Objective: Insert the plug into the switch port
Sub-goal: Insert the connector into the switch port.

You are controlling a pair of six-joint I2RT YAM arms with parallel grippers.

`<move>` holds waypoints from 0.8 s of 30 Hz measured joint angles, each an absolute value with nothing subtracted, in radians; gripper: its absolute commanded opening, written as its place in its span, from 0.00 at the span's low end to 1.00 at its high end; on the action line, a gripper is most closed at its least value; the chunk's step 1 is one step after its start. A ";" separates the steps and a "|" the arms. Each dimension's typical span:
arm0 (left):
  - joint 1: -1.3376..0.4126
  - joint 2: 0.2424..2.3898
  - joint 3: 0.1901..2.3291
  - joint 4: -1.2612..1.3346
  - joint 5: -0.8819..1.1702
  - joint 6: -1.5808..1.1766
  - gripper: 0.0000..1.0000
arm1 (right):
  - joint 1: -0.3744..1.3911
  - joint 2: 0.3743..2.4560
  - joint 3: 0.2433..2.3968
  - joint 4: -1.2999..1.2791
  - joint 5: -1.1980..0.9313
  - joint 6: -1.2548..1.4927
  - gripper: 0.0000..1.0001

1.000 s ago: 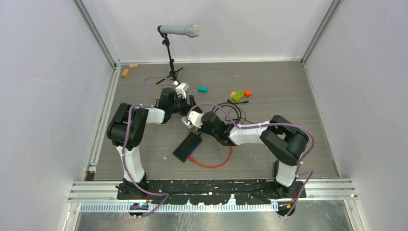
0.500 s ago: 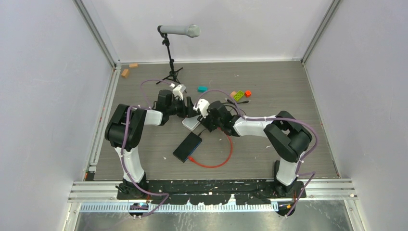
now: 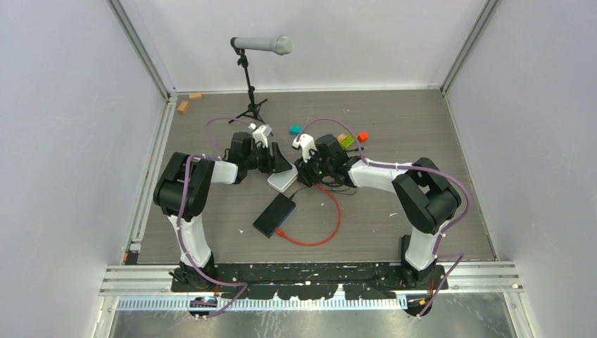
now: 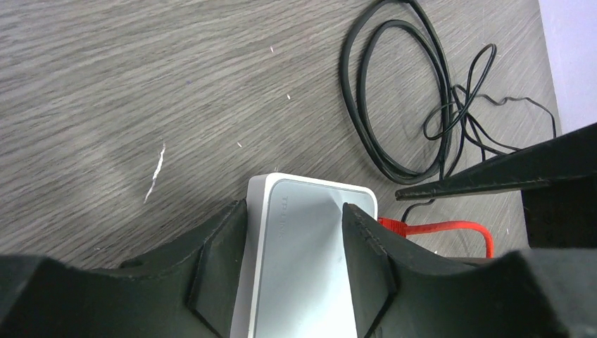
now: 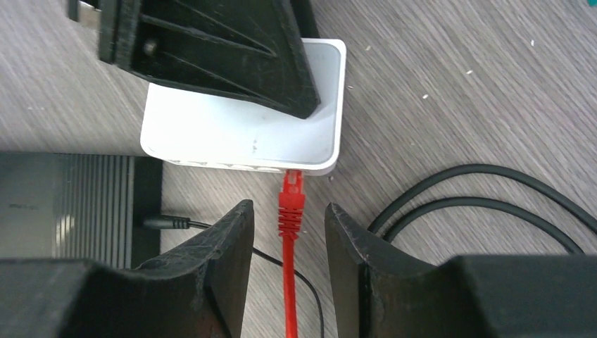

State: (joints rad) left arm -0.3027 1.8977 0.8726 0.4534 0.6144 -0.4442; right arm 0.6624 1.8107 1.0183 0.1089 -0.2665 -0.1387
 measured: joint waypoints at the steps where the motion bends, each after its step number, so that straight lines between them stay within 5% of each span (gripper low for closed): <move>1: -0.303 1.898 0.872 0.452 0.614 -0.444 0.53 | 0.662 1.811 1.027 0.097 -0.278 -0.139 0.46; 12: -0.303 1.898 0.871 0.448 0.614 -0.446 0.51 | 0.663 1.815 1.053 0.029 -0.266 -0.160 0.48; 24: -0.303 1.898 0.871 0.445 0.616 -0.446 0.49 | 0.663 1.868 1.098 -0.046 -0.276 -0.180 0.27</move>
